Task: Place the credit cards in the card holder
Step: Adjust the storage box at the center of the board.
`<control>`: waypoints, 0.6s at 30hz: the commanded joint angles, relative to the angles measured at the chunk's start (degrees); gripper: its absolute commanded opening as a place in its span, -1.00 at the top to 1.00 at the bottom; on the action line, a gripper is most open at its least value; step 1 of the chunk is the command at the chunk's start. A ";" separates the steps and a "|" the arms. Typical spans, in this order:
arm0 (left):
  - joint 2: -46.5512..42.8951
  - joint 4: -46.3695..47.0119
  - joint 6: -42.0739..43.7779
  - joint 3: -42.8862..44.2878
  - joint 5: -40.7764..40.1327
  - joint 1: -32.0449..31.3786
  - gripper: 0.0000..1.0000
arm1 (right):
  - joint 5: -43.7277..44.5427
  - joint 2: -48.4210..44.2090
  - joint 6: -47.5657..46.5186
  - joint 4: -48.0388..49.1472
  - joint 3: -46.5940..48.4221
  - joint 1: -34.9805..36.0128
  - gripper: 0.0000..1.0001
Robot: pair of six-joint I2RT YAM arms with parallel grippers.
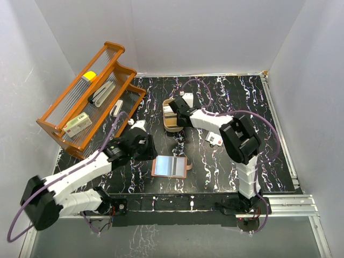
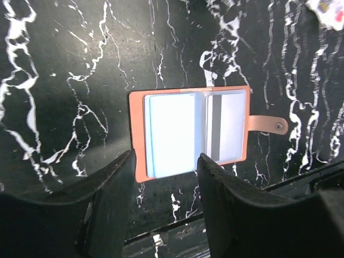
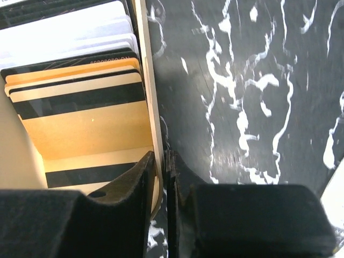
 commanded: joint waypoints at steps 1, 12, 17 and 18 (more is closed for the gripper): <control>8.42 8.37 -1.55 3.04 2.23 0.43 0.06 | -2.69 -6.26 6.94 0.19 -7.10 0.04 0.76; 20.37 25.34 -8.93 2.09 15.09 10.40 0.03 | -11.95 -17.43 14.89 8.16 -22.59 2.58 0.49; 23.36 29.15 -9.45 3.60 17.82 10.65 -0.07 | -12.54 -22.00 12.22 7.48 -23.71 2.58 0.24; 24.71 29.05 -9.62 4.08 18.09 10.65 -0.08 | -11.17 -22.30 11.38 6.38 -23.28 2.53 0.18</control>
